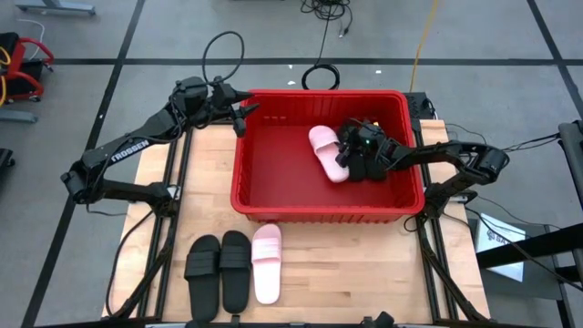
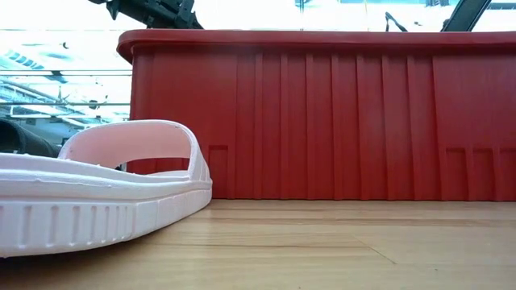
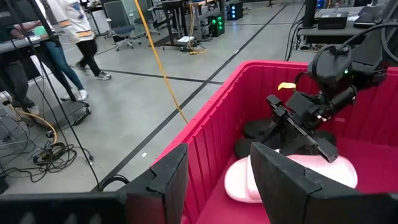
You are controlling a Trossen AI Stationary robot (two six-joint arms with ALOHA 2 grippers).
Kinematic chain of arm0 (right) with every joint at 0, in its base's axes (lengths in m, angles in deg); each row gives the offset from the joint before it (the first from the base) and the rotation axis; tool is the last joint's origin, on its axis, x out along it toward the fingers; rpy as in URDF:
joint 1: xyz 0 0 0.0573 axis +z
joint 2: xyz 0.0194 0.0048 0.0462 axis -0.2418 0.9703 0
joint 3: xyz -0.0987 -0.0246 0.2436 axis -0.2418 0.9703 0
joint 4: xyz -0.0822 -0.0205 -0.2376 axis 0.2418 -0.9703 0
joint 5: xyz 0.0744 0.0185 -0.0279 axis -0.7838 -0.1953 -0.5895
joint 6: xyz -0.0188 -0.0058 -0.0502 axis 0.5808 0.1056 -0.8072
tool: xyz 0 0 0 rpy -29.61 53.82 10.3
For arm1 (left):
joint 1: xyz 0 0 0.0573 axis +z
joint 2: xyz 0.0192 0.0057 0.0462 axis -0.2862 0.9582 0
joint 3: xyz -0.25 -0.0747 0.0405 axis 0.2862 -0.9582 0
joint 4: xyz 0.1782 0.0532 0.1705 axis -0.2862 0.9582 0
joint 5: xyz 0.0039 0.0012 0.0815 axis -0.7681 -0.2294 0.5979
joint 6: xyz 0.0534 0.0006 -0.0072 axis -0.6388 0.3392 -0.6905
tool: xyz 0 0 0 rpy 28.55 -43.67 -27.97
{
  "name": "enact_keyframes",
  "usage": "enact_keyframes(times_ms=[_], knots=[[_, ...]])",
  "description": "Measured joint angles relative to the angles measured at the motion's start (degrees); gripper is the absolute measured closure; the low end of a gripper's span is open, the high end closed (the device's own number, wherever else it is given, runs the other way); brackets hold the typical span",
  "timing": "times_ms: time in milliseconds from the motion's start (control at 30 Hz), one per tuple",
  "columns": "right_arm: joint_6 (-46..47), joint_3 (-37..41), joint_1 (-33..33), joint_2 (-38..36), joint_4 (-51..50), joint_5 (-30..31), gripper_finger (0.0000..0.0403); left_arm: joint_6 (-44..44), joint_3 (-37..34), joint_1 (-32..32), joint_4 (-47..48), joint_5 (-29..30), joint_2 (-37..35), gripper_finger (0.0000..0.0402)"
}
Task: Pick and place slides into bin
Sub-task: Put the pink slide into the red bin
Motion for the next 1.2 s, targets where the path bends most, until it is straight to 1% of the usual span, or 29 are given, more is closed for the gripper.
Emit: enact_keyframes(times_ms=[133, 267, 333, 433, 533, 633, 700, 767, 867, 1067, 1200], knots=[[2.8, -0.1, 0.0, 0.0, -1.8, -0.2, 0.018, 0.2, 0.0, 0.0, 0.0, 0.0, 0.0, 0.0227], [4.3, -0.1, 0.1, 0.0, -3.3, -0.5, 0.0181, 0.3, 0.0, 0.0, 0.2, 0.0, 0.0, 0.0227], [3.9, -0.1, 0.4, 0.0, -3.5, 1.0, 0.0184, 0.3, 0.0, 0.0, 0.2, 0.0, 0.0, 0.0227], [4.2, -0.1, 0.5, -0.6, -4.0, 5.8, 0.0188, 0.3, 0.0, 0.0, 0.3, 0.0, 0.0, 0.0227], [3.9, -1.4, 0.4, -0.8, -8.3, 7.1, 0.0189, 0.4, 0.0, 0.0, 0.6, 0.0, 0.0, 0.0227], [3.7, -3.6, 0.4, -1.3, -14.4, 4.5, 0.0187, 0.4, 0.0, 0.0, 0.6, 0.0, 0.0, 0.0227], [3.5, -4.3, 0.4, -1.3, -15.6, 0.5, 0.0186, 0.2, 0.0, 0.0, 0.6, 0.0, 0.0, 0.0227], [3.6, -4.5, 0.4, -2.0, -16.0, -2.0, 0.0188, 0.2, 0.0, 0.0, 0.6, 0.0, 0.0, 0.0227], [3.2, -4.8, 0.7, -3.2, -15.8, -2.9, 0.0193, 0.2, 0.0, 0.0, 0.6, 0.0, 0.0, 0.0227], [1.5, -4.8, 0.7, -7.5, -19.0, -3.6, 0.0197, 0.3, 0.0, -0.1, 1.1, -0.1, 0.0, 0.0227], [-1.4, -4.8, 0.8, -9.8, -18.9, -6.3, 0.0196, 0.1, 0.0, -0.6, 1.3, 0.0, 0.0, 0.0227]])
